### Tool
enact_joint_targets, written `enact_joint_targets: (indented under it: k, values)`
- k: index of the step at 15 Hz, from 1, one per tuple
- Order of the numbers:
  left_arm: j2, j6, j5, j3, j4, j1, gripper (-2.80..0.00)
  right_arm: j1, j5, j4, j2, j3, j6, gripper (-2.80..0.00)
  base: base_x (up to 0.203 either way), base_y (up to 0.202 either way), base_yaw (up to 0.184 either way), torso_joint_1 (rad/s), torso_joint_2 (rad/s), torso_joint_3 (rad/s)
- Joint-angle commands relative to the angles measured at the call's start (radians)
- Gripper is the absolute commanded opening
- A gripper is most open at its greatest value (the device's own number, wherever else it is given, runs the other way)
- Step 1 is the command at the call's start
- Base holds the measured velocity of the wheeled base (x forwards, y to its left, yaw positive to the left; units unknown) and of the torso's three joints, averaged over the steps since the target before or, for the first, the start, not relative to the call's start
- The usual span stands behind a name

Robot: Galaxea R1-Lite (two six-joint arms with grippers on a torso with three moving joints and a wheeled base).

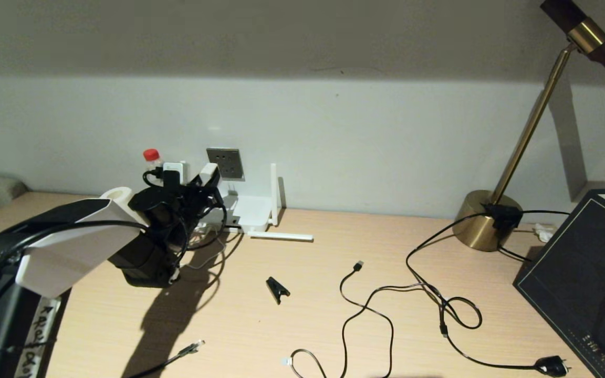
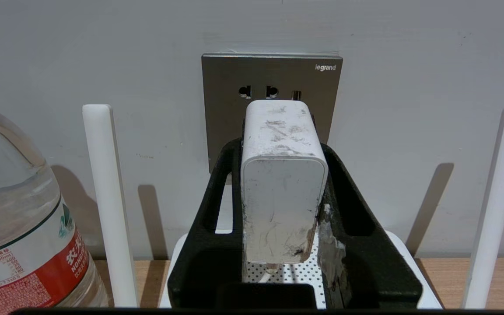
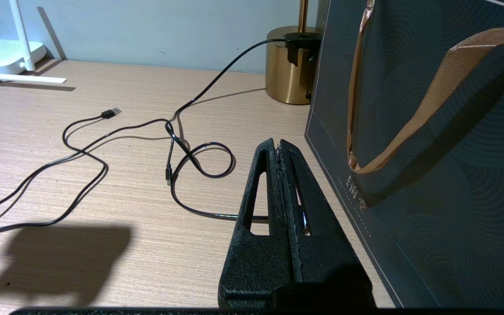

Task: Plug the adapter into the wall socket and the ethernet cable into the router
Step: Align plug and socket

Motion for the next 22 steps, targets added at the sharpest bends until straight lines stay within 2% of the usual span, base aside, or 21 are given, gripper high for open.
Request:
enact_joint_targets:
  k: [1,6,13,22]
  values:
    - [0.003,0.000,-0.002,-0.002,-0.008,0.001,-2.80,0.000,0.000,0.000,0.000,0.035,0.000,-2.80,0.000,0.000,0.000,0.000,0.00,0.000]
    - [0.010,0.000,-0.004,-0.047,0.028,0.003,-2.80,0.000,0.000,0.000,0.000,0.035,0.000,-2.80,0.000,0.000,0.000,0.000,0.00,0.000]
    - [0.011,0.000,-0.006,-0.053,0.049,0.003,-2.80,0.000,0.000,0.000,0.000,0.035,0.000,-2.80,0.000,0.000,0.000,0.000,0.00,0.000]
    - [0.026,0.000,-0.006,-0.132,0.119,0.005,-2.80,0.000,0.000,-0.002,0.000,0.035,0.000,-2.80,0.000,0.000,0.000,0.000,0.00,0.000]
